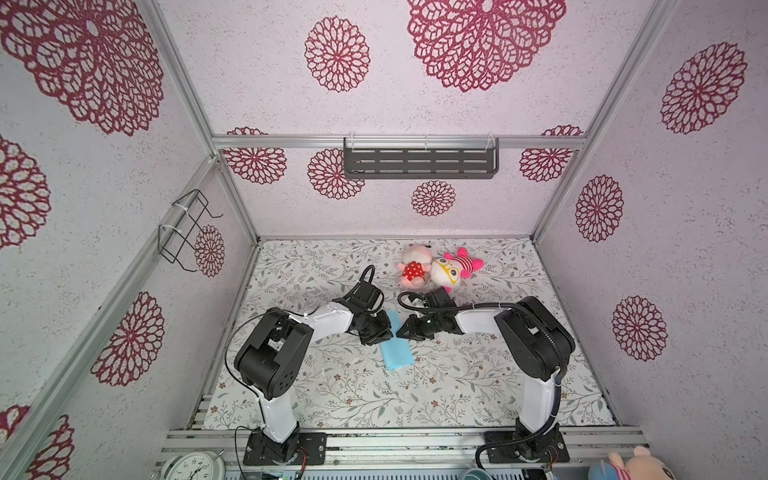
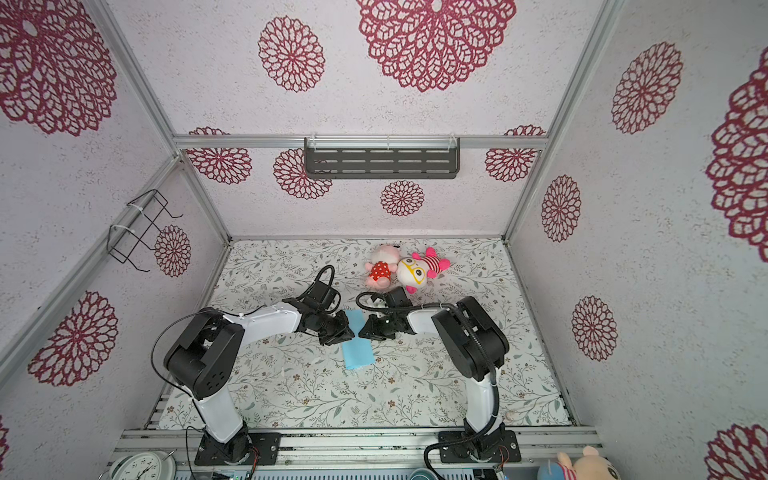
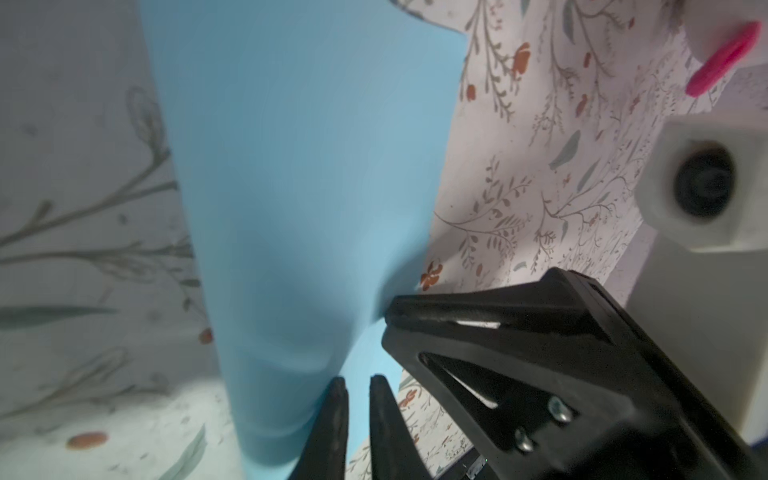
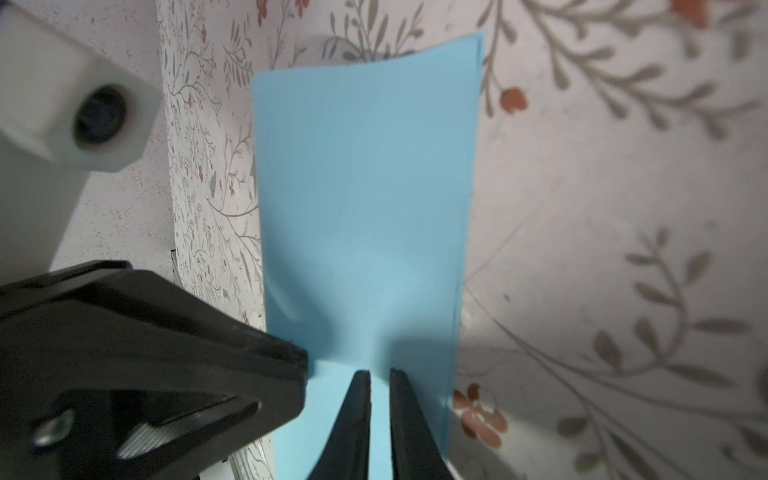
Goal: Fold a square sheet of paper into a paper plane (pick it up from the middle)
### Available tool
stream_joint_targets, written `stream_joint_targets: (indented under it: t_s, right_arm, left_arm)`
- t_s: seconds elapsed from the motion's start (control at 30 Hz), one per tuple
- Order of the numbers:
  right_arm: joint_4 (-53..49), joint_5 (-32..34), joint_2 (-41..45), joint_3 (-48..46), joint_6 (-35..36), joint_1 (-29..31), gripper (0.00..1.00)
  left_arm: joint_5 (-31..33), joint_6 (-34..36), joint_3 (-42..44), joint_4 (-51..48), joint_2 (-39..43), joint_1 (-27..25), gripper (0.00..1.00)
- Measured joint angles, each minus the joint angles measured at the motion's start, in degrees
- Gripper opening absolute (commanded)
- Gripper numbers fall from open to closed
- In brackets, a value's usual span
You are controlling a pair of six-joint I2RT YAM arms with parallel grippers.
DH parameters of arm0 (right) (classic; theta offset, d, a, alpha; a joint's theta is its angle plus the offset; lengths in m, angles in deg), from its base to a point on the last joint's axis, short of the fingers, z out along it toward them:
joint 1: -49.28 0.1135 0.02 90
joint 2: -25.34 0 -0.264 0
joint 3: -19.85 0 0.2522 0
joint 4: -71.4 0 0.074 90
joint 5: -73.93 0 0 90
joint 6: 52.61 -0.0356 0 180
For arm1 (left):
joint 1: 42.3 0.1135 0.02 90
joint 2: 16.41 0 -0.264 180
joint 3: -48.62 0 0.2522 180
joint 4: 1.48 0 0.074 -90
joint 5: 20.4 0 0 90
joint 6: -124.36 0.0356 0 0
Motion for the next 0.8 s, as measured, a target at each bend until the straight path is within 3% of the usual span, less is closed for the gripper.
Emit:
stream_joint_targets:
  t_s: [0.23,0.5,0.8]
  right_arm:
    - [-1.88,0.11,-0.28,1.03,0.9,-0.04,0.16]
    - [-4.28,1.25,-0.37,2.16,2.12,-0.04,0.16]
    - [-5.73,1.75,-0.42,2.71,2.95,0.09,0.15]
  left_arm:
    - [3.63,0.87,0.24,-2.78,-0.63,0.55,0.1]
    - [6.12,2.23,0.44,-4.68,-0.44,0.42,0.0]
    - [12.74,4.04,0.46,-12.5,3.17,0.44,0.0]
